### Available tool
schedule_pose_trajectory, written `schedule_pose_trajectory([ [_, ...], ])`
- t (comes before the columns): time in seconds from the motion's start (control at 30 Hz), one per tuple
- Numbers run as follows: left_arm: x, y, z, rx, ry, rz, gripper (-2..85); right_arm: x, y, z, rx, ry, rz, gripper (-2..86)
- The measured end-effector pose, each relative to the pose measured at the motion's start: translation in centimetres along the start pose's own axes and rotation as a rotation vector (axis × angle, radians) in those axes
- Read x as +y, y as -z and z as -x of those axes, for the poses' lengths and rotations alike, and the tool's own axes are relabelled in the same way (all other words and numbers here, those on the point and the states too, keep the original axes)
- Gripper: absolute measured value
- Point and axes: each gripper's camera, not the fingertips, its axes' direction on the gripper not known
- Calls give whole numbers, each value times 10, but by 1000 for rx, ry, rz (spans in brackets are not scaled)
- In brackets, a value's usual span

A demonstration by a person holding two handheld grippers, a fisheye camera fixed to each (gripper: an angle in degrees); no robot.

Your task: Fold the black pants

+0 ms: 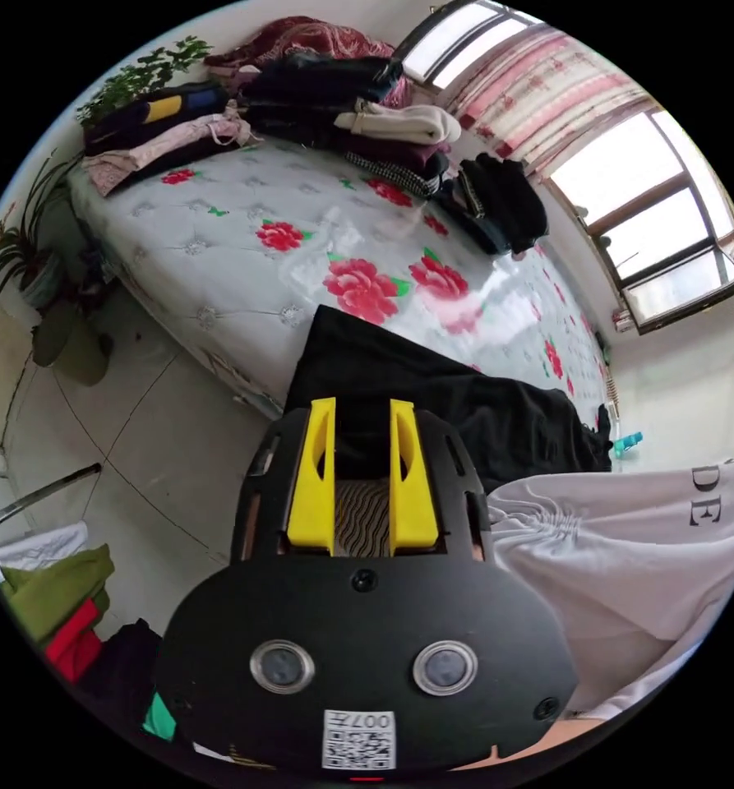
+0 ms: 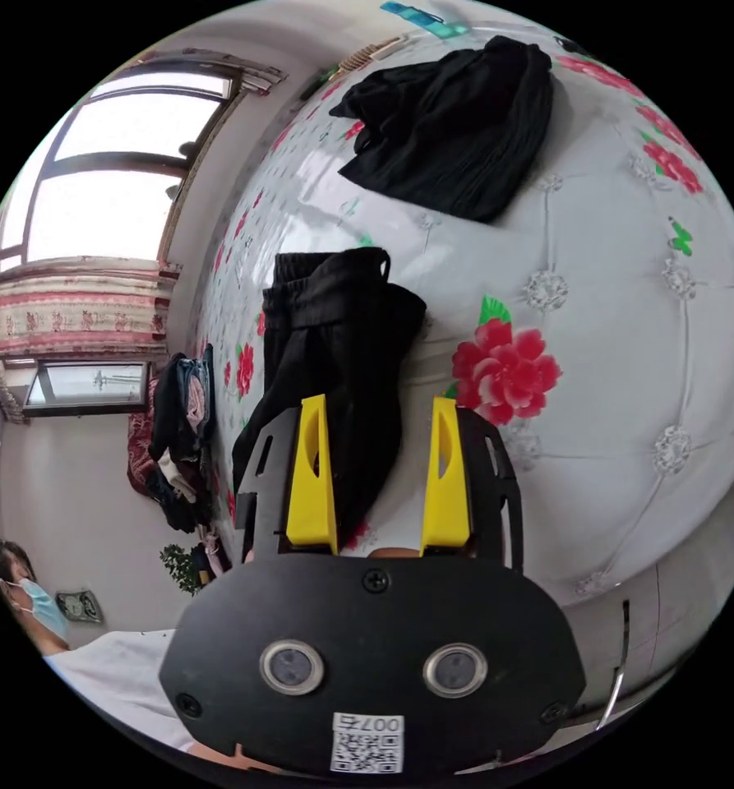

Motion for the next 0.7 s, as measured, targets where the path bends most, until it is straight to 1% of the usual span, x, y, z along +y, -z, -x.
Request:
schedule_pose_trajectory([
  [0.1,-32,-34,-31,-41,-95,74,112,-10,-28,16,15,10,80,132],
  [0.13,-43,-48,-50,-83,-169,100,113,-12,-35,20,31,15,106,129],
  [0.17,-53,-65,-70,-149,-252,144,112,-14,-41,31,117,23,103,120],
  [0.2,-56,-76,-80,-187,-295,179,107,-18,-48,42,154,49,128,108],
  [0.27,-60,-121,-114,-348,-442,354,89,-23,-52,54,197,72,146,85],
  [0.3,-59,-123,-124,-376,-482,341,85,-24,-51,62,242,102,148,70],
  [0.33,-60,-127,-138,-406,-556,354,80,-22,-49,66,281,119,134,65],
  [0.37,-64,-130,-149,-427,-589,376,75,-16,-42,72,302,171,94,56],
  [0.4,-66,-132,-153,-432,-603,390,73,-9,-38,72,310,176,57,52],
  [0.5,-88,-141,-169,-439,-626,487,56,6,-40,49,324,78,33,50],
  [0.53,-96,-145,-178,-436,-647,518,40,8,-40,42,305,53,30,51],
  [0.6,-105,-148,-195,-474,-711,546,12,15,-32,24,199,-38,-4,57],
  [0.63,-111,-148,-207,-496,-755,572,6,17,-29,25,194,-40,-16,59],
  [0.7,-119,-141,-222,-515,-805,601,0,27,-15,46,268,29,-60,66],
])
